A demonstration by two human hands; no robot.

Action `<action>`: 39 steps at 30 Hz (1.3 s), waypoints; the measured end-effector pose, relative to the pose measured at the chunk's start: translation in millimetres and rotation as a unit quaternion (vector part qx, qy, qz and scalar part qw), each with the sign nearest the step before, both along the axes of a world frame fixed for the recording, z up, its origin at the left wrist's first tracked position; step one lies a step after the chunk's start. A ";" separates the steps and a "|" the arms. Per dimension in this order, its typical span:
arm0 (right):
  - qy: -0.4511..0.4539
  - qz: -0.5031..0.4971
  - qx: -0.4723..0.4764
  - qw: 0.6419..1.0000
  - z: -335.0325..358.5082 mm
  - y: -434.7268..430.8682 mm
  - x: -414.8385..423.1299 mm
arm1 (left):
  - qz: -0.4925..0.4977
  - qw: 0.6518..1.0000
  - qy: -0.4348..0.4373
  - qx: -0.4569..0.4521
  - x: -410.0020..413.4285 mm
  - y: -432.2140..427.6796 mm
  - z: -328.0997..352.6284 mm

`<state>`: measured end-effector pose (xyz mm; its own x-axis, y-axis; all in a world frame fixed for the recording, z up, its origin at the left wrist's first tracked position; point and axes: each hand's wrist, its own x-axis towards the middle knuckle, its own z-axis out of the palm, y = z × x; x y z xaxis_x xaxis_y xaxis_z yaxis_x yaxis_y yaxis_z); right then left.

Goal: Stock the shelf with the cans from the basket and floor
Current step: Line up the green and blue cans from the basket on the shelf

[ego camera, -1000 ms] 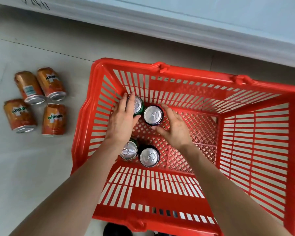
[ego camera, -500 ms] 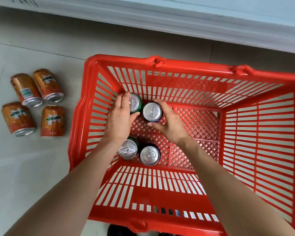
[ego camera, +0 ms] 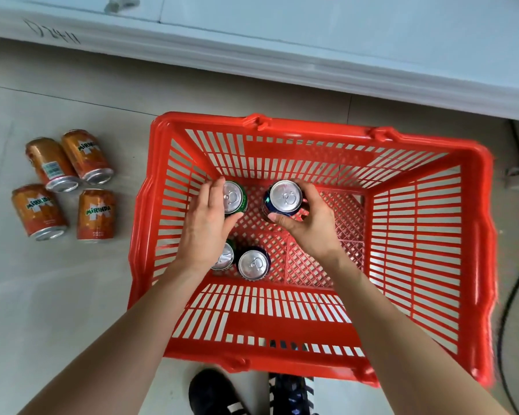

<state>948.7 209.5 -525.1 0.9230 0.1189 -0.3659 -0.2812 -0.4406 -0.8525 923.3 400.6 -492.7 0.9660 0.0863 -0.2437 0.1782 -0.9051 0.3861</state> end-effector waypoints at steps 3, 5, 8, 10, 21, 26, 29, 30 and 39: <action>-0.010 -0.013 -0.010 1.000 29.3 -4.4 -1.8 | -0.008 1.000 -0.010 -0.003 -1.1 -4.0 26.2; -0.015 -0.017 -0.014 1.000 51.1 -6.7 -3.4 | -0.011 1.000 -0.015 -0.003 -1.6 -5.8 46.3; -0.023 -0.026 -0.020 0.999 87.5 -10.1 -5.0 | -0.016 1.000 -0.020 -0.013 -1.6 -7.2 80.2; -0.033 -0.039 -0.025 0.998 112.7 -12.6 -5.4 | -0.028 0.999 -0.033 -0.016 -3.2 -6.7 104.6; -0.045 -0.095 0.018 0.994 264.8 -21.6 -16.4 | -0.051 0.996 -0.053 -0.048 -14.1 -11.9 265.6; -0.073 -0.097 0.026 0.992 338.1 -24.5 -23.2 | -0.069 0.993 -0.061 -0.070 -19.0 -16.1 346.9; -0.084 -0.102 0.028 0.991 381.2 -27.8 -29.1 | -0.080 0.991 -0.076 -0.077 -20.9 -16.3 393.5; -0.091 -0.104 0.027 0.990 395.7 -29.2 -30.9 | -0.084 0.990 -0.081 -0.080 -21.6 -16.0 408.2; -0.150 -0.116 0.019 0.982 527.2 -42.6 -42.1 | -0.107 0.983 -0.122 -0.085 -30.3 -11.1 527.6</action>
